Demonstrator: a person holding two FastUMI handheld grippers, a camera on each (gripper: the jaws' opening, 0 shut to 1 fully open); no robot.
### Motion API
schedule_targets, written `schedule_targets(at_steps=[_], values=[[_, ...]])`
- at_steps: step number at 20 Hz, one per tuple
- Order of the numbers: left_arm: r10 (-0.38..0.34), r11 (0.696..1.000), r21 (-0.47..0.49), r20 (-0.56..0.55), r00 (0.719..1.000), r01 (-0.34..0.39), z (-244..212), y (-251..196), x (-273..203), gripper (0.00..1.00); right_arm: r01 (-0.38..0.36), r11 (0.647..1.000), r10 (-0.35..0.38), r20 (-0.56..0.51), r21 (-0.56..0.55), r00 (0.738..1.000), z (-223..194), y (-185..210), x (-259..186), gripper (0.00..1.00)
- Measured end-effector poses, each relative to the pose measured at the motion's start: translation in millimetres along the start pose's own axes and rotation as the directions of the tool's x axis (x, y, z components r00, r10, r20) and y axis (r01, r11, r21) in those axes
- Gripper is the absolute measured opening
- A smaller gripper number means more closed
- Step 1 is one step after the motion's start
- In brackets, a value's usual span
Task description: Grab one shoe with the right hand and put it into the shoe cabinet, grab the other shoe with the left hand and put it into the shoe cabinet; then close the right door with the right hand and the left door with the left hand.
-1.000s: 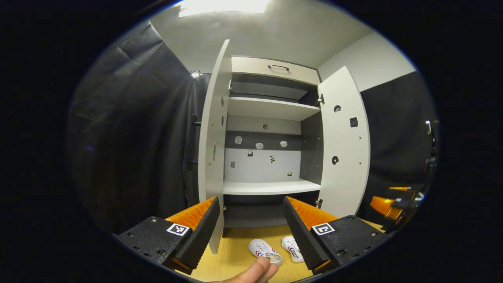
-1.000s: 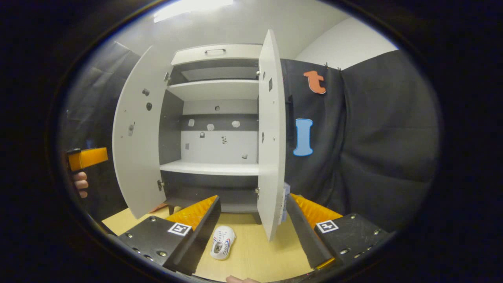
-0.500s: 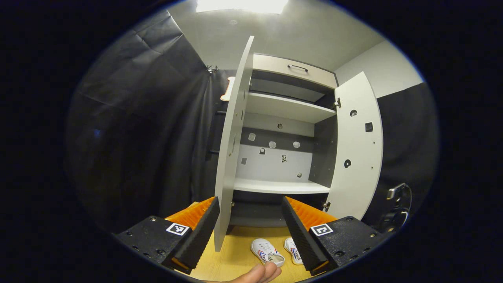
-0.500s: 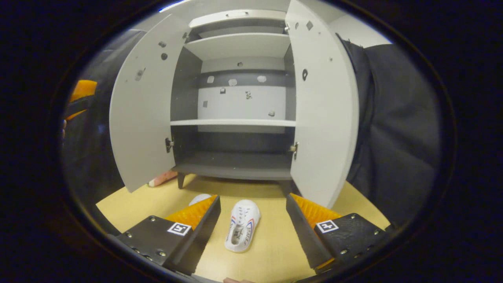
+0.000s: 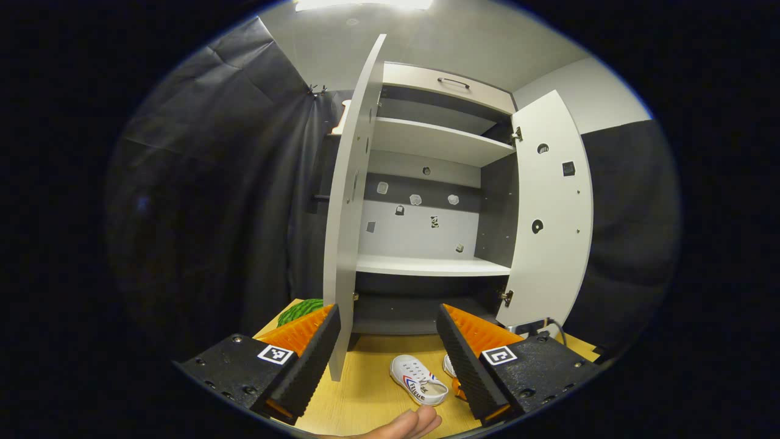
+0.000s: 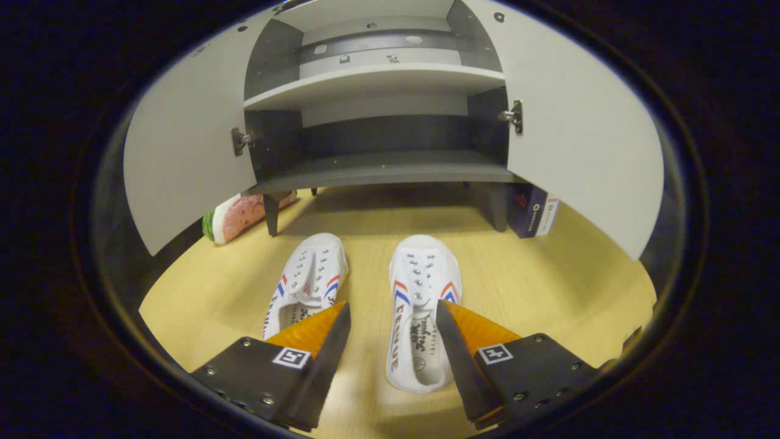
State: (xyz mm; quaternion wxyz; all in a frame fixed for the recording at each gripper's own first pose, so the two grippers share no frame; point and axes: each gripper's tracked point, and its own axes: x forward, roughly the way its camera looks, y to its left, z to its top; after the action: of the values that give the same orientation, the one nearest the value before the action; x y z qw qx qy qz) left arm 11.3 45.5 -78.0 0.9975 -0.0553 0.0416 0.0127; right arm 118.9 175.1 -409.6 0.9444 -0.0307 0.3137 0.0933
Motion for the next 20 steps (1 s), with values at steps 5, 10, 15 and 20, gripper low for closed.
schedule_targets(at_steps=[5, 10, 15, 20], values=[[-0.002, 1.000, -0.021, 0.001, 1.000, 0.002, -7, 2, 4, 0.95, 0.016, 1.000, -0.016, -0.064, -0.002, 0.998, -17, -4, 22, 0.54], [-0.015, 0.999, -0.030, -0.051, 0.999, 0.013, -23, -1, 13, 0.96, 0.061, 0.996, -0.063, -0.036, -0.060, 0.997, -1, -14, -4, 0.31], [0.024, 1.000, -0.005, -0.034, 0.999, -0.024, -21, 6, 14, 0.96, -0.042, 0.996, 0.042, -0.009, 0.075, 0.999, -11, -13, 24, 0.01], [0.042, 0.999, 0.020, -0.037, 0.998, -0.041, -26, 13, 11, 0.96, -0.151, 0.969, 0.140, 0.068, 0.197, 0.988, -10, -15, 5, 0.01]])
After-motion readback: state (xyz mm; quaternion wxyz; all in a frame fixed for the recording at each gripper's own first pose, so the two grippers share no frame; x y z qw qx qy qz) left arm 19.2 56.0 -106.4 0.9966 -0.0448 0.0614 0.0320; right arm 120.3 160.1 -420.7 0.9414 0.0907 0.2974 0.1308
